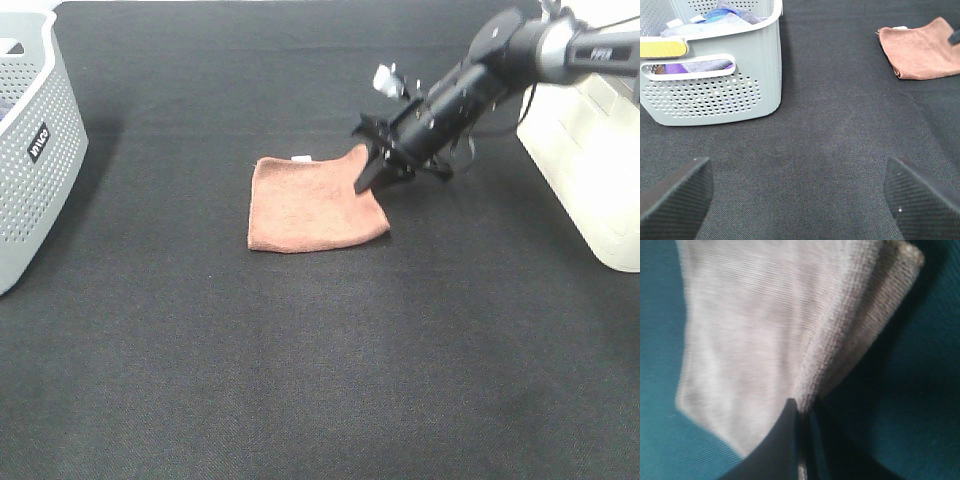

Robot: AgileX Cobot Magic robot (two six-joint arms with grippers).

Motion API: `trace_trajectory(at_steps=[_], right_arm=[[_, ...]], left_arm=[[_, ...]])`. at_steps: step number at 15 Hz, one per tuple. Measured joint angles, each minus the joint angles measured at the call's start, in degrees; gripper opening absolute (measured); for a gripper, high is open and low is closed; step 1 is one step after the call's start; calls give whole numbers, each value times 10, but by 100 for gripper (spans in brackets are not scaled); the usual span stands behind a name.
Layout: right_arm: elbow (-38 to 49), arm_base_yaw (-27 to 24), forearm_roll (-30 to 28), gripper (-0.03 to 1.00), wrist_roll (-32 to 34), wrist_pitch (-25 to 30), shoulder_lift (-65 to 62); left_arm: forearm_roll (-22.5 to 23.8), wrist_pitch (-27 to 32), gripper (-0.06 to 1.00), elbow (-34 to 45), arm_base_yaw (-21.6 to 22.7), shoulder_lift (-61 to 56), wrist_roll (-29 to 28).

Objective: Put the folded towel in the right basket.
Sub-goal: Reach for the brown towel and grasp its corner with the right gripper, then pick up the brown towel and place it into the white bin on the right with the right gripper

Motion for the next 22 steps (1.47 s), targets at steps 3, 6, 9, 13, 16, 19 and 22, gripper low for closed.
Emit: trace_trajectory(at_steps=[3,6,9,13,16,19,22], right_arm=[[-8,2,-2,0,-1,21,-63],[-10,2,-18,0,-3,49,-127],[-10,2,-52,0,7,76,-206],[-10,2,-136,0,40,82,-277],[-23,-2,-279,0,91,85,-334],[-54,-52,-293,0,111,85,-354],[-74,-176,-202,0,112,61,-355]], left_arm=[[0,0,88,0,0,0,0],[0,0,88,0,0,0,0],[0,0,88,0,0,0,0],[0,0,88,0,0,0,0],[0,0,88,0,0,0,0],[0,0,88,0,0,0,0],[0,0,88,0,0,0,0]])
